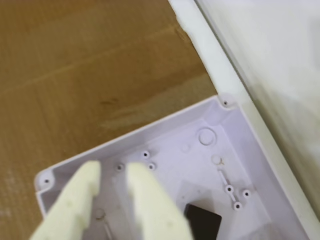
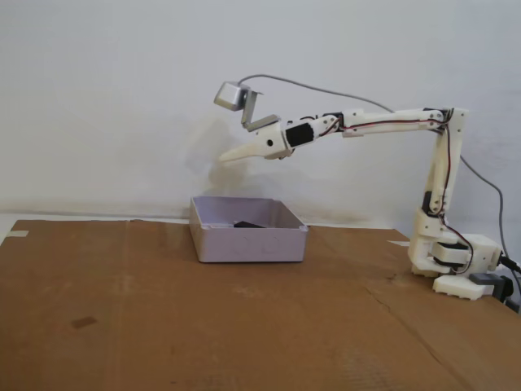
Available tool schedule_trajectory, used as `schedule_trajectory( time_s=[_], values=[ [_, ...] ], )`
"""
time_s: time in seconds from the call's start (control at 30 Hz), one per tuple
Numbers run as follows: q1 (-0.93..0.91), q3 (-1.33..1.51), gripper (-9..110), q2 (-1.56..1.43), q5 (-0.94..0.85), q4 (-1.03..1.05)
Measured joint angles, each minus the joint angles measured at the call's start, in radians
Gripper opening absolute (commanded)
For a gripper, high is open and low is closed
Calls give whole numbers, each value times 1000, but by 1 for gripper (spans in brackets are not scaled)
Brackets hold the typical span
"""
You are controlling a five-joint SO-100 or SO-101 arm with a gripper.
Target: Grasp a block and put it in the box.
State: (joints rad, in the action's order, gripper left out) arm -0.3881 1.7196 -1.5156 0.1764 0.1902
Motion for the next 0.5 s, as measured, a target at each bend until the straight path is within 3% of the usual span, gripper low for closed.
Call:
schedule_trajectory(
  time_s=[0.5],
  values=[
    [112, 0, 0, -46, 0, 0]
  ],
)
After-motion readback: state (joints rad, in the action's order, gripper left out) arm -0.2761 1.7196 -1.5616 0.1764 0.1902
